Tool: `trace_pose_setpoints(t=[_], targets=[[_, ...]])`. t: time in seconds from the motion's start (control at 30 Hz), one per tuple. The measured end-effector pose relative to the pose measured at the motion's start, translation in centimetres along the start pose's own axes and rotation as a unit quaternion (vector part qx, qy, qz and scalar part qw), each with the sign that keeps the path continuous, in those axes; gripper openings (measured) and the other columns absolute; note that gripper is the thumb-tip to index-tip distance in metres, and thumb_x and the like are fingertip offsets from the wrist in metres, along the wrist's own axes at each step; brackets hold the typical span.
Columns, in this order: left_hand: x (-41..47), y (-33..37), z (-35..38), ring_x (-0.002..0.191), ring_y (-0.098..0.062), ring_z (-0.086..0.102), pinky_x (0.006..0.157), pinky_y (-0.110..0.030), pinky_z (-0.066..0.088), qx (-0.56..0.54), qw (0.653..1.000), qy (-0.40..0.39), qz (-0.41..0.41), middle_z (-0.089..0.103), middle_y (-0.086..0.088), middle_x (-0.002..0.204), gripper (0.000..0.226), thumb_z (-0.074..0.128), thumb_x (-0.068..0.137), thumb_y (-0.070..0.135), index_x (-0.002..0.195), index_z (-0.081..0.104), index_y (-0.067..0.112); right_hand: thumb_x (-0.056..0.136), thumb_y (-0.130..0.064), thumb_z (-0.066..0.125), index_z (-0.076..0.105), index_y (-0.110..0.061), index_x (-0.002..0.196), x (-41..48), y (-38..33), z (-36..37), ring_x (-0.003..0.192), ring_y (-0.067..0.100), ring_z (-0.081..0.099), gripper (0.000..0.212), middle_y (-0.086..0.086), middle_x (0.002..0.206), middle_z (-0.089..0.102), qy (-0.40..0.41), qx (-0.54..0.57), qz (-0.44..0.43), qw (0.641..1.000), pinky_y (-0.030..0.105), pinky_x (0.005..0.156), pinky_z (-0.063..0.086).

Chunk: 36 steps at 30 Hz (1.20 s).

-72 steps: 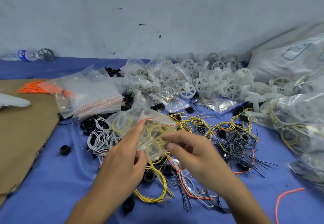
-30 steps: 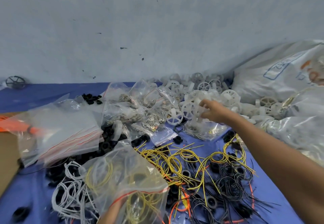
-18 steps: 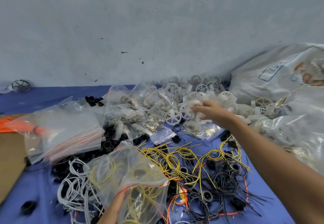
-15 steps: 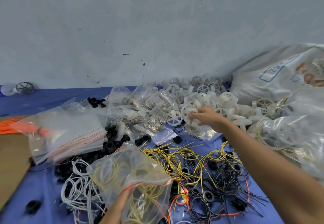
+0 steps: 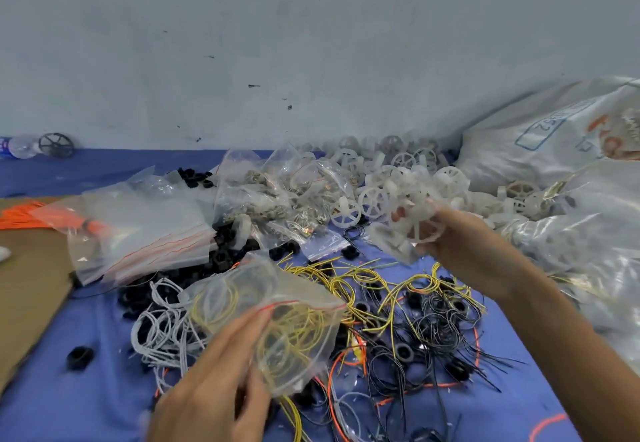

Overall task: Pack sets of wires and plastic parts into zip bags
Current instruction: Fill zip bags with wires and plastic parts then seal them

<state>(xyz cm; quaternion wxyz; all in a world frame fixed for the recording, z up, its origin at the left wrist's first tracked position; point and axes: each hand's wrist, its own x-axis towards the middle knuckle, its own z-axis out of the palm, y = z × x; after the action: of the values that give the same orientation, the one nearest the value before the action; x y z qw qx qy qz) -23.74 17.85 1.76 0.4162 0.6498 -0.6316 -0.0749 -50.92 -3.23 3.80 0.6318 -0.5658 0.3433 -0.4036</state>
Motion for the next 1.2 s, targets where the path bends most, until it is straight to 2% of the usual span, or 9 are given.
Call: trace_pose_setpoints(t=[0.23, 0.53, 0.67, 0.77, 0.83, 0.87, 0.97, 1.07, 1.2], targets=[[-0.5, -1.1, 0.5, 0.099, 0.002, 0.054, 0.070, -0.020, 0.051, 0.025, 0.998, -0.057, 0.029, 0.042, 0.025, 0.145, 0.093, 0.077, 0.065, 0.000, 0.144, 0.043, 0.035, 0.091, -0.033, 0.066, 0.066, 0.009, 0.115, -9.0, 3.1, 8.7, 0.108, 0.032, 0.065, 0.048, 0.022, 0.117, 0.067, -0.109, 0.150, 0.099, 0.978, 0.035, 0.085, 0.055], [-1.4, -1.7, 0.4, 0.115, -0.004, 0.047, 0.082, -0.026, 0.052, 0.018, 0.996, -0.088, 0.014, 0.001, 0.038, 0.156, 0.093, 0.058, 0.075, 0.018, 0.154, 0.016, 0.045, 0.095, -0.019, 0.055, 0.068, -0.003, 0.120, -9.4, 5.1, 17.0, 0.123, 0.030, 0.058, 0.032, 0.019, 0.131, 0.062, -0.042, 0.270, 0.067, 0.960, 0.039, 0.101, 0.049], [-1.5, -1.7, 0.5, 0.084, -0.004, 0.065, 0.077, -0.032, 0.054, 0.022, 0.993, -0.116, 0.001, -0.012, 0.043, 0.152, 0.092, 0.053, 0.079, 0.021, 0.150, 0.004, 0.053, 0.088, -0.019, 0.057, 0.070, -0.007, 0.117, -10.3, 5.6, 16.9, 0.120, 0.029, 0.061, 0.034, 0.019, 0.129, 0.063, -0.008, 0.283, 0.092, 0.955, 0.032, 0.088, 0.056], [-1.6, -1.8, 0.8, 0.088, -0.007, 0.066, 0.079, -0.034, 0.054, 0.011, 0.991, -0.132, 0.005, -0.013, 0.043, 0.152, 0.095, 0.050, 0.078, 0.022, 0.147, -0.004, 0.058, 0.085, -0.017, 0.071, 0.070, 0.002, 0.113, -10.2, 6.3, 16.6, 0.117, 0.036, 0.062, 0.033, 0.025, 0.130, 0.060, 0.007, 0.306, 0.105, 0.946, 0.036, 0.081, 0.058], [-1.7, -1.8, 1.1, 0.100, -0.011, 0.065, 0.083, -0.035, 0.054, -0.005, 0.990, -0.139, 0.024, -0.012, 0.043, 0.152, 0.100, 0.051, 0.077, 0.021, 0.144, -0.009, 0.062, 0.056, -0.027, 0.094, 0.073, 0.005, 0.103, -9.8, 6.6, 16.7, 0.105, 0.040, 0.066, 0.061, 0.030, 0.121, 0.063, 0.045, 0.319, 0.134, 0.937, 0.036, 0.069, 0.060], [-1.7, -1.9, 1.3, 0.109, -0.011, 0.062, 0.086, -0.034, 0.053, -0.012, 0.989, -0.142, 0.034, -0.012, 0.043, 0.152, 0.101, 0.051, 0.076, 0.021, 0.142, -0.011, 0.064, 0.045, -0.031, 0.097, 0.074, 0.004, 0.099, -9.7, 6.8, 16.6, 0.099, 0.039, 0.067, 0.068, 0.029, 0.118, 0.065, 0.056, 0.316, 0.140, 0.937, 0.036, 0.066, 0.060], [-1.8, -2.0, 1.5, 0.125, -0.010, 0.054, 0.092, -0.030, 0.051, -0.020, 0.988, -0.142, 0.051, -0.013, 0.042, 0.153, 0.099, 0.048, 0.076, 0.024, 0.142, -0.013, 0.064, 0.078, -0.030, 0.074, 0.076, -0.016, 0.108, -10.3, 7.2, 16.8, 0.092, 0.029, 0.072, 0.033, 0.017, 0.114, 0.071, 0.040, 0.194, 0.107, 0.974, 0.036, 0.068, 0.059], [-1.9, -2.2, 1.5, 0.122, -0.014, 0.057, 0.089, -0.032, 0.053, -0.011, 0.988, -0.140, 0.057, -0.015, 0.041, 0.153, 0.099, 0.046, 0.077, 0.022, 0.143, -0.017, 0.062, 0.083, -0.042, 0.065, 0.075, -0.035, 0.104, -11.1, 7.7, 16.2, 0.083, 0.021, 0.073, 0.024, 0.007, 0.093, 0.076, 0.080, -0.013, 0.062, 0.995, 0.034, 0.059, 0.058], [-2.3, -2.0, 1.7, 0.111, -0.016, 0.063, 0.078, -0.029, 0.053, 0.034, 0.980, -0.181, 0.076, -0.026, 0.038, 0.151, 0.100, 0.043, 0.077, 0.023, 0.140, -0.027, 0.056, 0.091, -0.007, 0.058, 0.070, -0.027, 0.118, -11.1, 8.1, 16.5, 0.106, 0.019, 0.067, 0.036, 0.010, 0.111, 0.073, 0.022, 0.031, 0.055, 0.998, 0.038, 0.089, 0.055]])
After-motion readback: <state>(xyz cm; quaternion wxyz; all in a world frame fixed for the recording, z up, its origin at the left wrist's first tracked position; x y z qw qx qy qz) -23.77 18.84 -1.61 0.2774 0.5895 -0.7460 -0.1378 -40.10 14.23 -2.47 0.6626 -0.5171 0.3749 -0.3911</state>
